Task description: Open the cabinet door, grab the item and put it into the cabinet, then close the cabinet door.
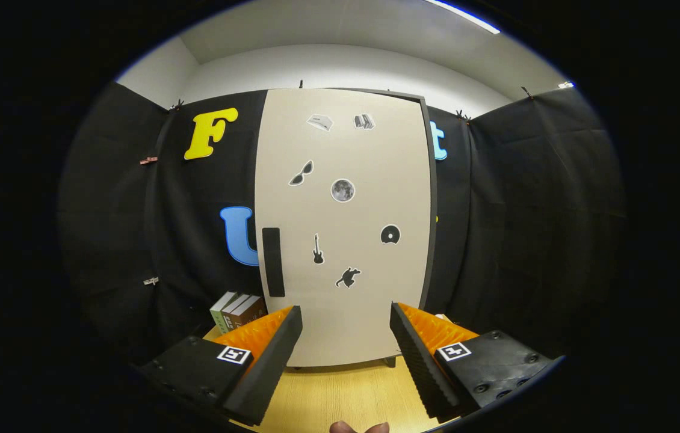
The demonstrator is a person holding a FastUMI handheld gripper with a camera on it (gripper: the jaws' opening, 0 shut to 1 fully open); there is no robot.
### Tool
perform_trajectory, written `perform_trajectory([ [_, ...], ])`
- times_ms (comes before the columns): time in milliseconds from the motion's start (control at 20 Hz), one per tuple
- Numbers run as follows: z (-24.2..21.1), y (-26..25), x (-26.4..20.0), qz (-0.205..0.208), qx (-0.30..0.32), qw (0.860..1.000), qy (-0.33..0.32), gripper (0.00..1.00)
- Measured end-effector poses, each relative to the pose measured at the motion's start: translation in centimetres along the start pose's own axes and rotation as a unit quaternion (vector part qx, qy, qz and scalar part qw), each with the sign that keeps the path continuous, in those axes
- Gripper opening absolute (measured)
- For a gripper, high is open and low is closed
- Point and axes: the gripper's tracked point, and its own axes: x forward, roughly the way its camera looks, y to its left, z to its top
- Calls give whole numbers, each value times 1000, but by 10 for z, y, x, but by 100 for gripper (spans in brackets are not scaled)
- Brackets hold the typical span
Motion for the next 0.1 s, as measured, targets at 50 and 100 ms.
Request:
perform_trajectory([
  [50, 0, 0, 0, 1, 1, 1000, 0, 96],
  [100, 0, 1, 0, 2, 3, 1000, 0, 96],
])
